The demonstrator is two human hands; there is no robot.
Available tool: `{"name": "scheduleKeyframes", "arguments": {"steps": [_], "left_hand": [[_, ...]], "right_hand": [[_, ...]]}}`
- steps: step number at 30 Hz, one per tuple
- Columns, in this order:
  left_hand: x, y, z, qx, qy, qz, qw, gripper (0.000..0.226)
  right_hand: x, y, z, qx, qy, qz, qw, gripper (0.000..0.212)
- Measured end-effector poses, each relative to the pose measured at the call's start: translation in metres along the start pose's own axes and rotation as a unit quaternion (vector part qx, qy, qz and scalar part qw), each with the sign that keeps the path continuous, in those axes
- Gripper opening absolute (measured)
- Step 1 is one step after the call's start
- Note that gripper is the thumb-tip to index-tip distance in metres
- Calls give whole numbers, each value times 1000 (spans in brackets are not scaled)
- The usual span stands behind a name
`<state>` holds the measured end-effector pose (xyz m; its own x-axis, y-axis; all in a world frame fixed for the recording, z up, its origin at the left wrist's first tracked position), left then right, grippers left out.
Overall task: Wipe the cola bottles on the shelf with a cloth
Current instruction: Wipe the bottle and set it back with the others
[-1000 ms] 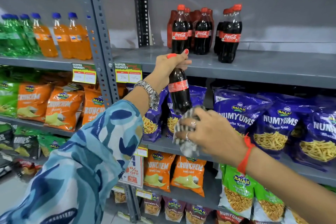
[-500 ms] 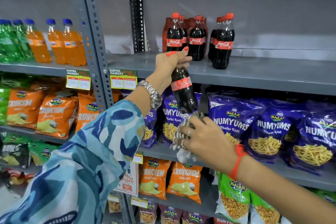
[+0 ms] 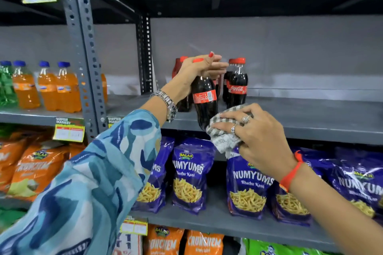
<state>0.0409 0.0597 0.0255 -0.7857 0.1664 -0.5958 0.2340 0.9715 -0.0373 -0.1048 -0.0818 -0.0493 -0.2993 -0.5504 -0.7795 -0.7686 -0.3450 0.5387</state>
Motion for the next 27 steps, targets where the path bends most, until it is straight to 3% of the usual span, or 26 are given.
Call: {"name": "scheduleKeyframes", "arguments": {"steps": [9, 15, 27], "left_hand": [[-56, -15, 15, -49, 12, 35, 998, 15], [-80, -13, 37, -94, 24, 52, 994, 14], [-91, -9, 46, -149, 52, 71, 985, 23]], "right_hand": [[-3, -30, -29, 20, -32, 15, 999, 53], [-5, -42, -45, 24, -46, 10, 999, 63], [-22, -56, -57, 3, -62, 5, 998, 50]]}}
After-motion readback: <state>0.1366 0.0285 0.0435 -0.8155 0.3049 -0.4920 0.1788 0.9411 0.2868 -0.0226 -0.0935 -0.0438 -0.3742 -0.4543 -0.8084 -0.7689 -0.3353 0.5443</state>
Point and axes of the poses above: each hand's wrist, its own x-axis away from the middle knuckle, its own y-axis out of the back of the hand, z = x × y, the point moved 7 cm from there along -x, towards the middle knuckle, and after that the axes turned 5 degrees about x, right-handed, at the moved point
